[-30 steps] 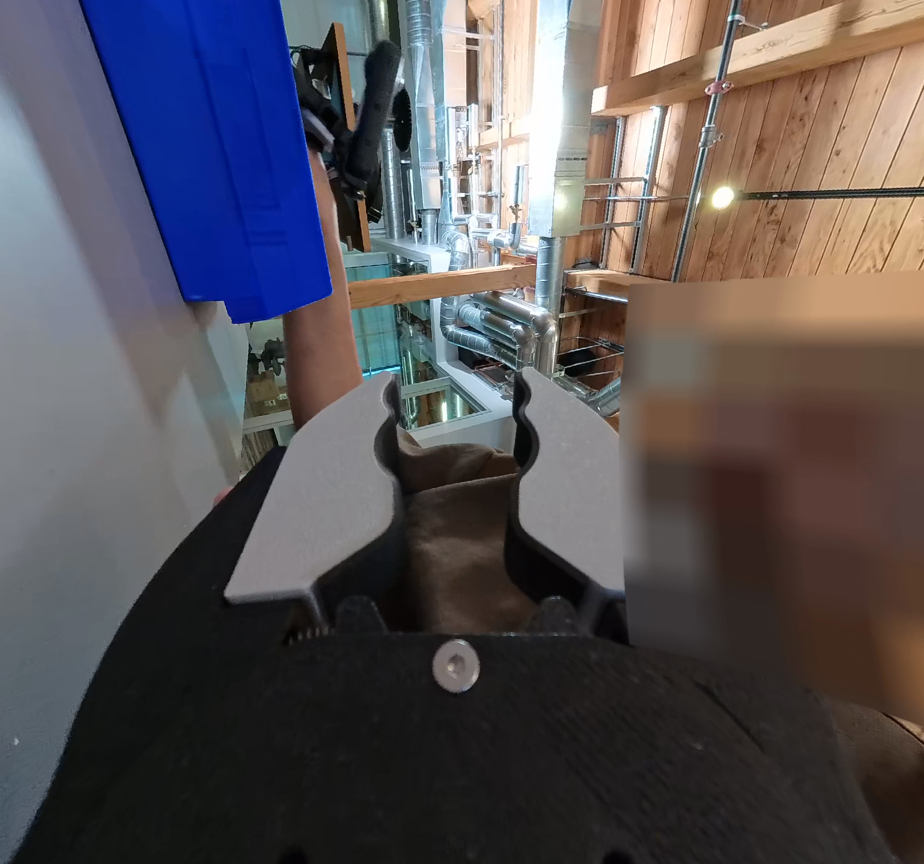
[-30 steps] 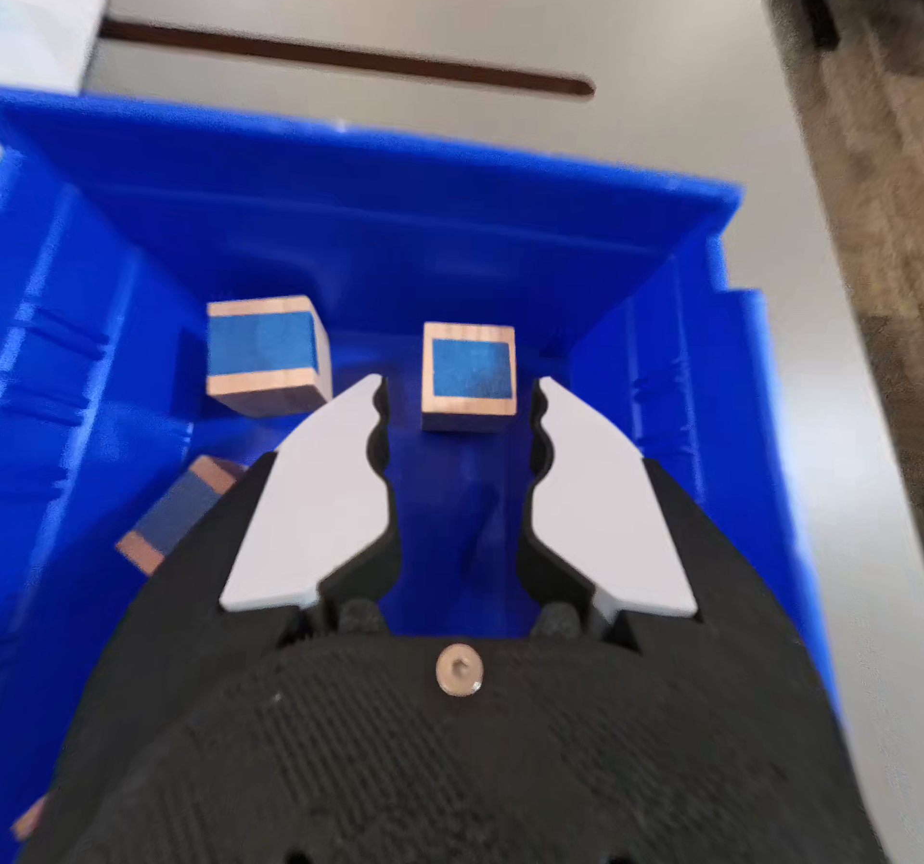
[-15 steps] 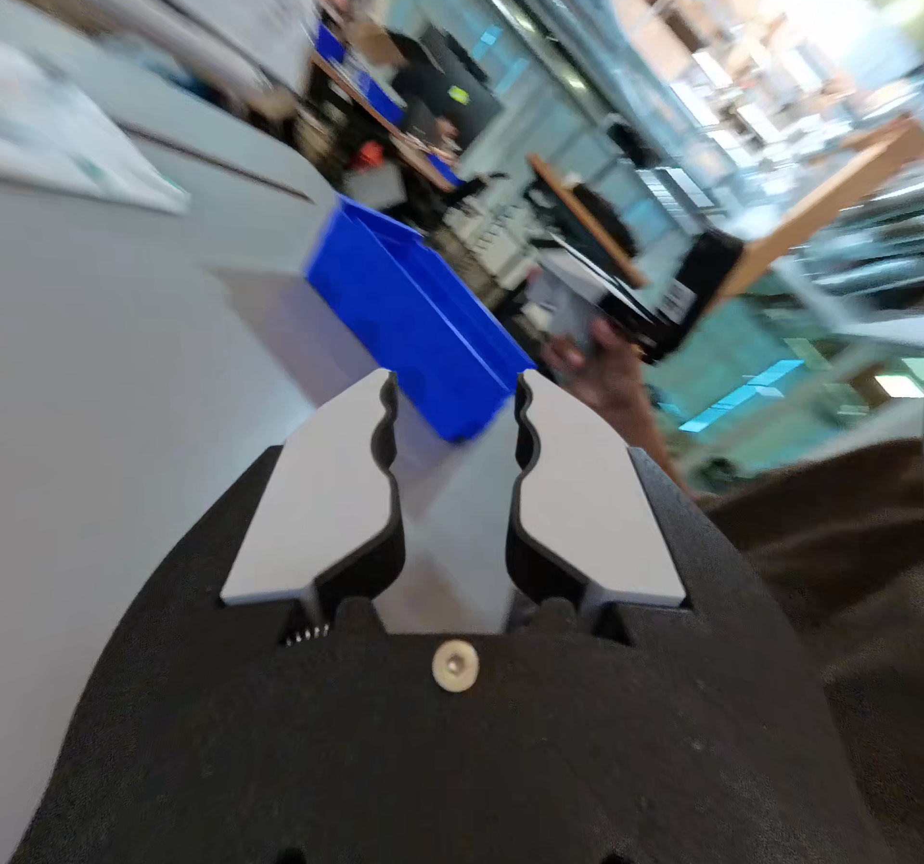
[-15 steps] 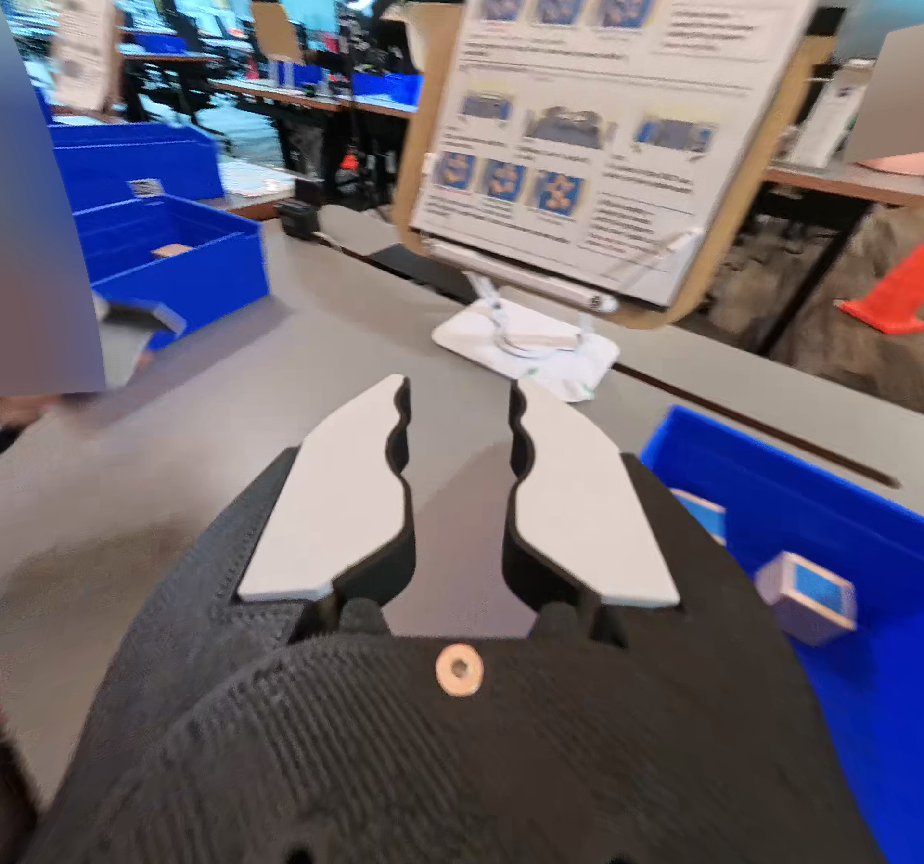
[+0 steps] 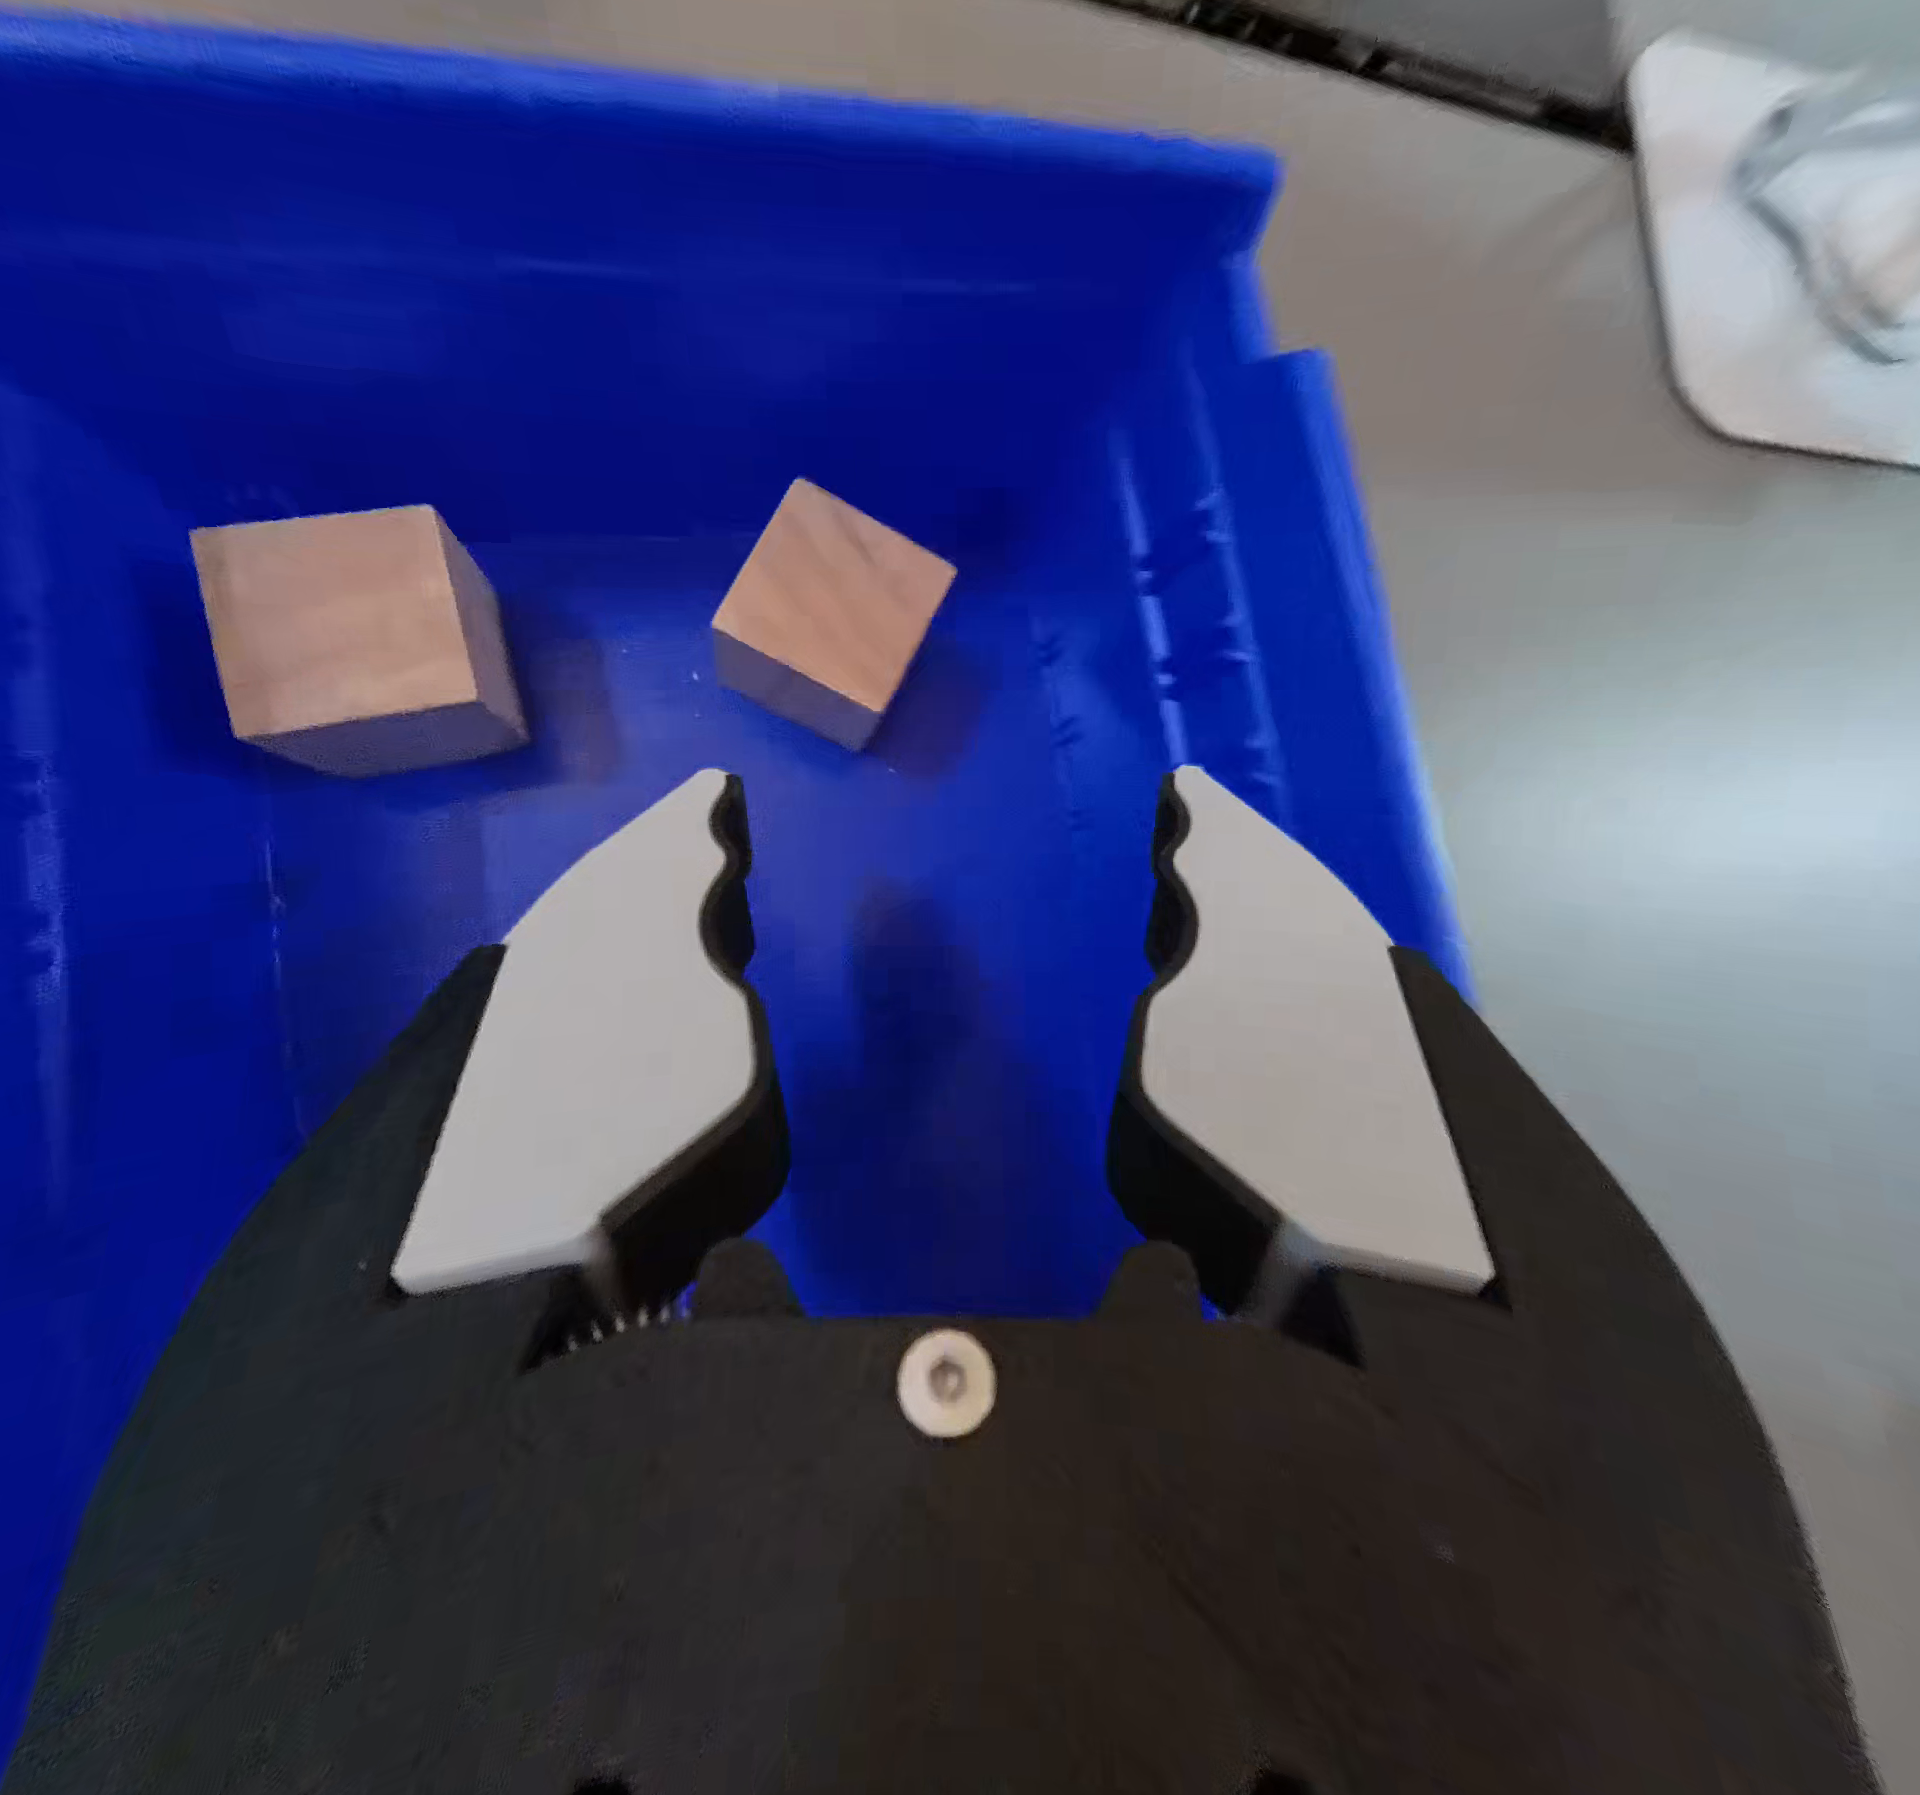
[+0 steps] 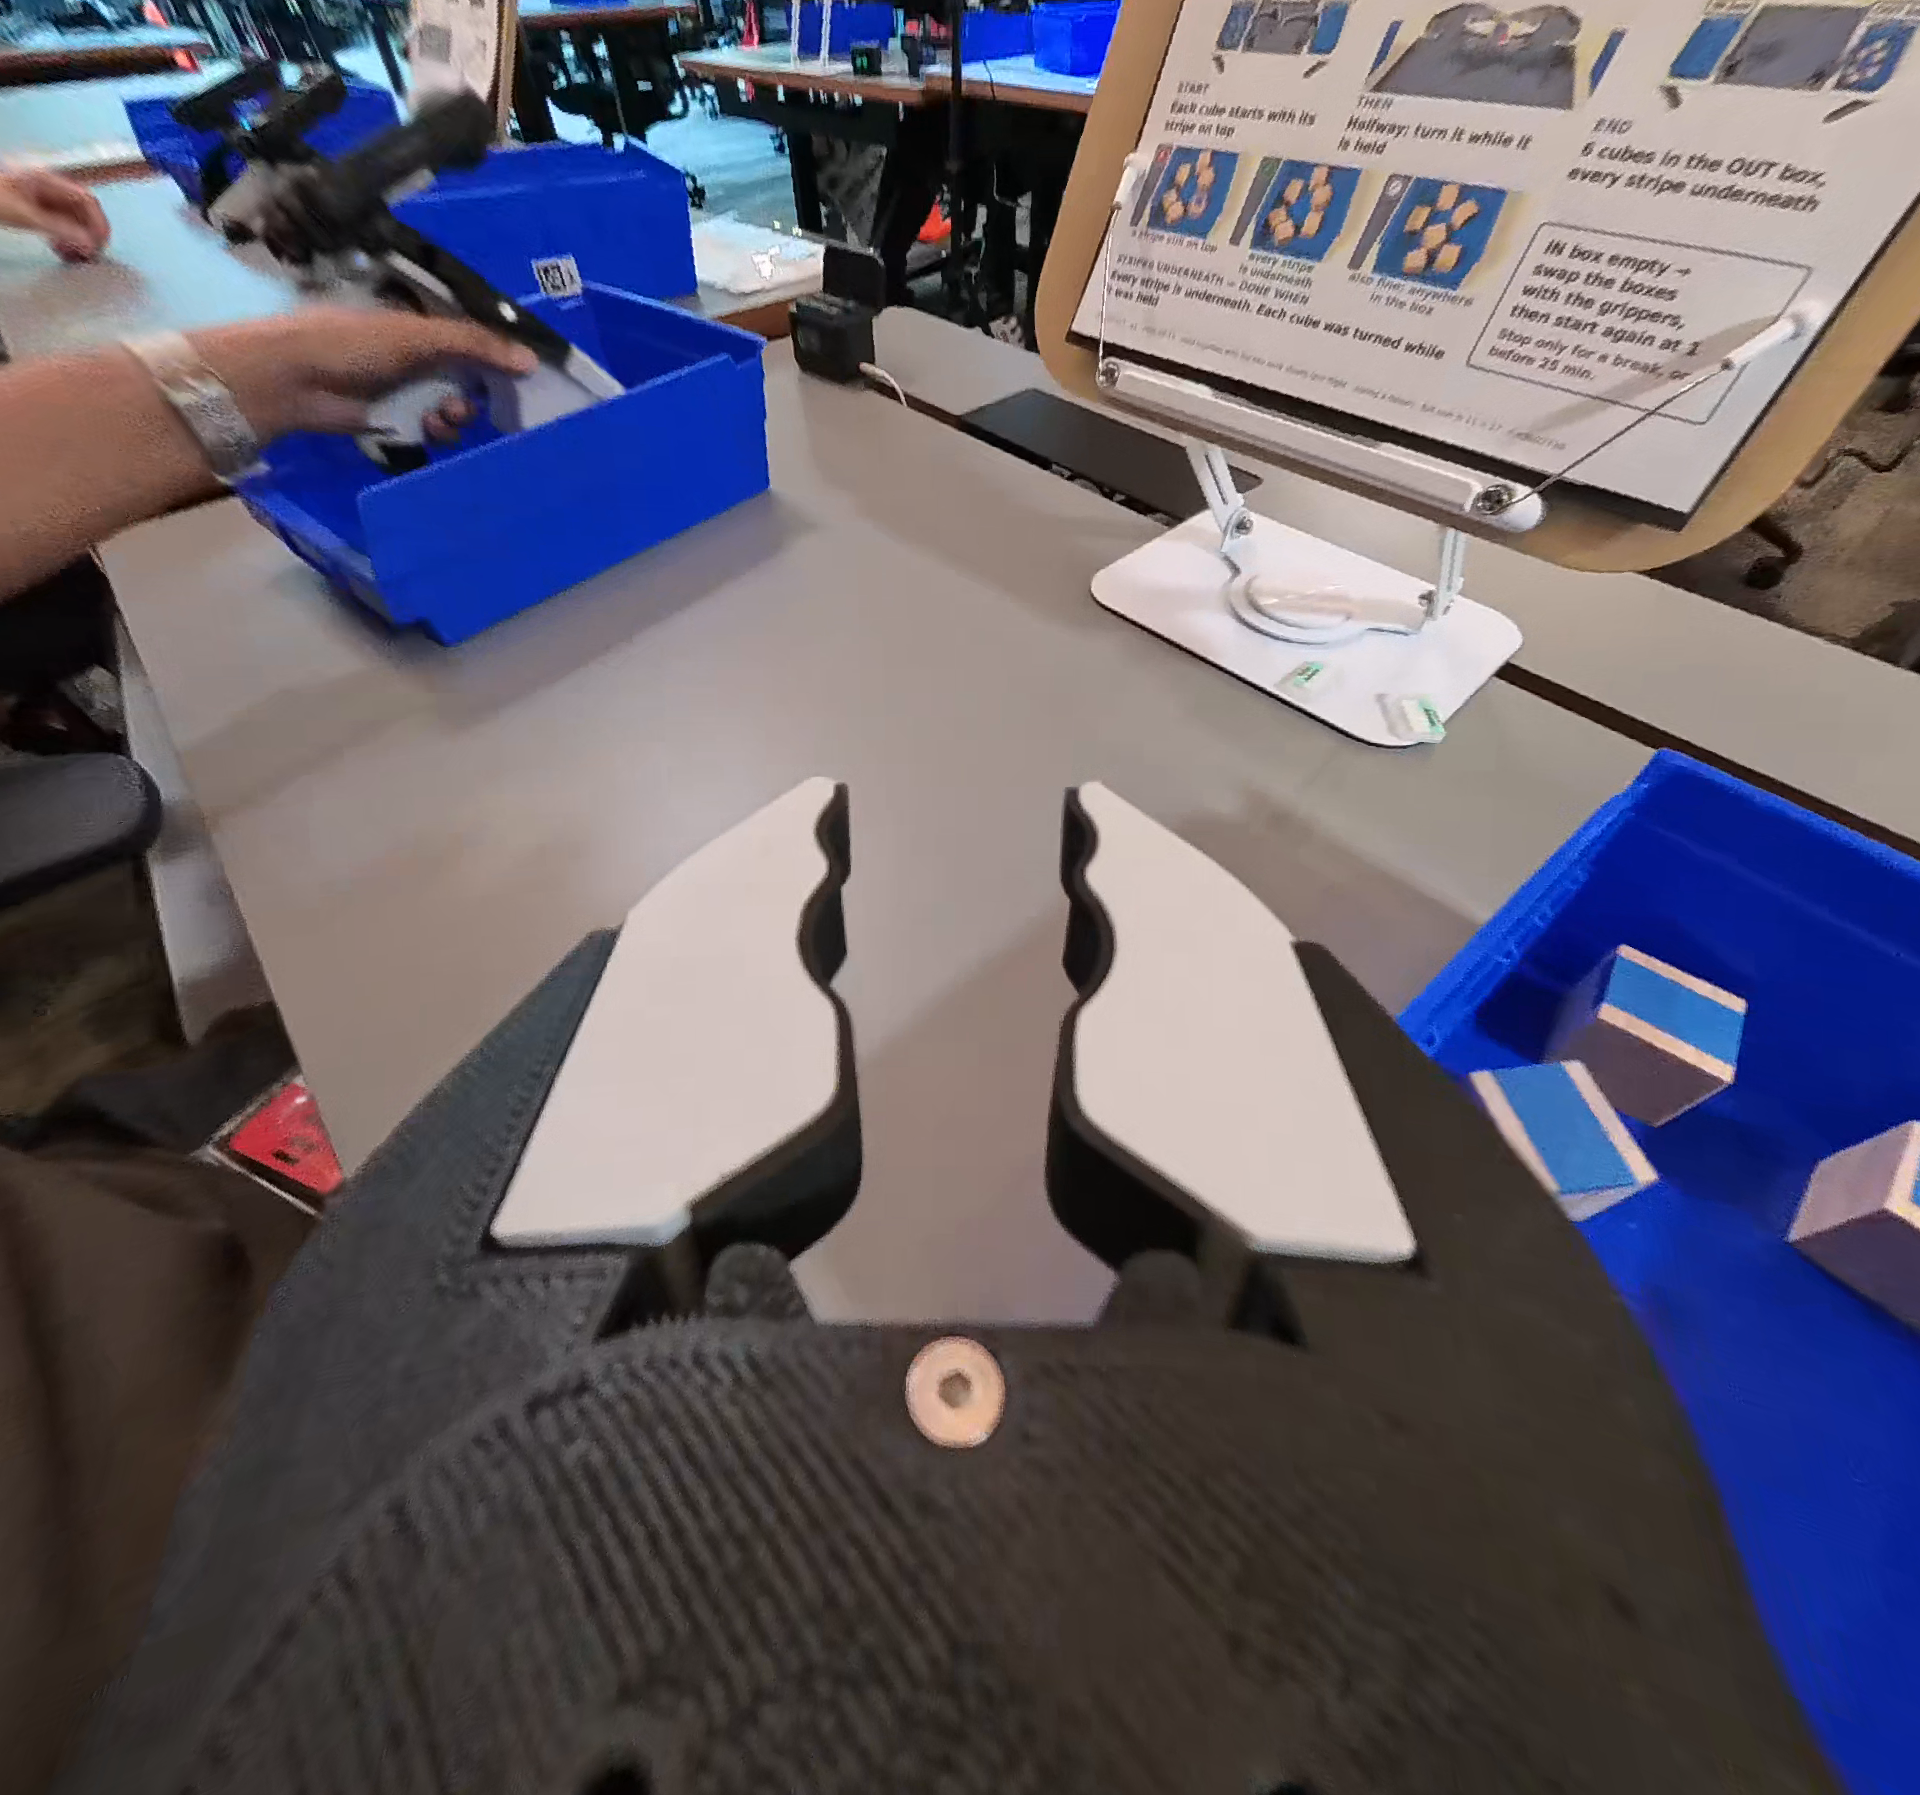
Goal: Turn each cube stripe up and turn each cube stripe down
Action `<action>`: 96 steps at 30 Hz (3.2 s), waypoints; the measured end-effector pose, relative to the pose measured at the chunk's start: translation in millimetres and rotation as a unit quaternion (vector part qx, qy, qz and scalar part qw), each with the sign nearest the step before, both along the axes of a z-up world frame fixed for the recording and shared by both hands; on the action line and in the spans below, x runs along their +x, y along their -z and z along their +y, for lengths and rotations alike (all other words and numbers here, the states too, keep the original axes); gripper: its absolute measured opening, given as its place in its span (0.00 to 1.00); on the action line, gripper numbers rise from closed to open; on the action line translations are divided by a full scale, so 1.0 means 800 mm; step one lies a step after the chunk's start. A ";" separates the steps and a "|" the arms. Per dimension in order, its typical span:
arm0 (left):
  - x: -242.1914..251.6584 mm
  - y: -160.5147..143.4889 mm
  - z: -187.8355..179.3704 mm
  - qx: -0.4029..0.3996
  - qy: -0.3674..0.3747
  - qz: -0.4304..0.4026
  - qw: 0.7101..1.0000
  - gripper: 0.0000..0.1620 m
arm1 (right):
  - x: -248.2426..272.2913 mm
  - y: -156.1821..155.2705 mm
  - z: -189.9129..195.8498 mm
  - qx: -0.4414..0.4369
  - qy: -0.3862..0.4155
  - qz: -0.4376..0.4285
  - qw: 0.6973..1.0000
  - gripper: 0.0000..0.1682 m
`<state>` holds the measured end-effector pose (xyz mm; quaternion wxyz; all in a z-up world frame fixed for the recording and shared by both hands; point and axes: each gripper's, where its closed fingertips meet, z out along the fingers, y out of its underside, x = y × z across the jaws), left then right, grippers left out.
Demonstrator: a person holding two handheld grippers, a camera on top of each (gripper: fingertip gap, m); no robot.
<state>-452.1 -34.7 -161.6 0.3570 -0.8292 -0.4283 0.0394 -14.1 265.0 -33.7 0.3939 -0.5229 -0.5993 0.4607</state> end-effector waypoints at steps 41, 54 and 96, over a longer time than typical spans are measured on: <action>-0.006 0.019 -0.003 -0.098 -0.006 0.051 0.994 0.50 | -0.017 0.018 -0.023 -0.154 -0.029 -0.009 0.988 0.23; -0.011 0.062 -0.022 -0.165 -0.011 0.057 0.985 0.29 | -0.016 0.030 -0.018 -0.196 -0.031 -0.016 0.980 0.22; 0.528 -0.130 0.261 0.546 0.364 -0.230 0.719 0.29 | -0.026 0.034 -0.125 -0.408 -0.144 0.108 0.895 0.25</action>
